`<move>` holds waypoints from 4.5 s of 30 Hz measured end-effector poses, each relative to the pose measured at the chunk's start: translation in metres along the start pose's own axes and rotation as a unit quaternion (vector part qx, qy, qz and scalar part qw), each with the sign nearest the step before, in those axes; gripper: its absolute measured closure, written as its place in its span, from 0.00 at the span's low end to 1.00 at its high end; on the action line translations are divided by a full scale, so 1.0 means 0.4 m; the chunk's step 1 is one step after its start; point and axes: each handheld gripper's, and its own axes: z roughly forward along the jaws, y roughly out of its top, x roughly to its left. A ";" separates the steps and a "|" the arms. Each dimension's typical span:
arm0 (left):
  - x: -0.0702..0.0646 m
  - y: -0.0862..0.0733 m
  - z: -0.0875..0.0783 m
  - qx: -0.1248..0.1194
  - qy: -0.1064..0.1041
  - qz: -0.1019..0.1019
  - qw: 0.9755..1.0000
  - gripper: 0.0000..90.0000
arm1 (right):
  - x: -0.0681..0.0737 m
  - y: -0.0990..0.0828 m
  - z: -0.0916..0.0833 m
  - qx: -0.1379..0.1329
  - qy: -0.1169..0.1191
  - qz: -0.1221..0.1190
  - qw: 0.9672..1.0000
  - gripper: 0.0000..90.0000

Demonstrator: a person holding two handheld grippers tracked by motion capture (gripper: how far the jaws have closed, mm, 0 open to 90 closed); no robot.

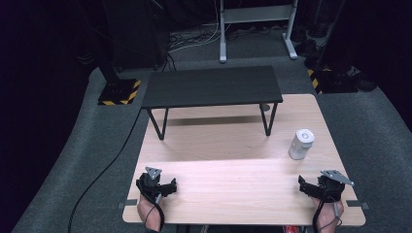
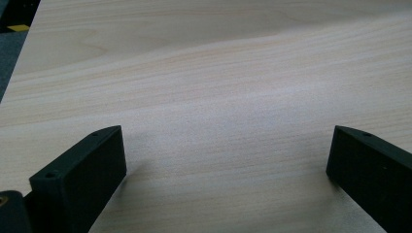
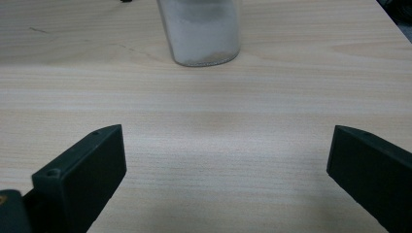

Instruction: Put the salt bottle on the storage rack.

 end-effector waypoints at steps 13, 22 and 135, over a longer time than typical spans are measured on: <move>0.001 0.001 0.000 0.000 -0.002 0.001 1.000 0.00 | -0.001 -0.004 0.000 -0.017 0.005 0.001 1.000 0.00; 0.002 0.001 0.000 0.000 -0.004 0.002 1.000 0.00 | 0.011 0.034 0.033 -0.033 0.010 -0.008 0.999 0.00; 0.008 0.001 0.001 0.001 -0.013 0.007 1.000 0.00 | 0.104 0.386 -0.022 -0.106 0.051 -0.078 0.990 0.32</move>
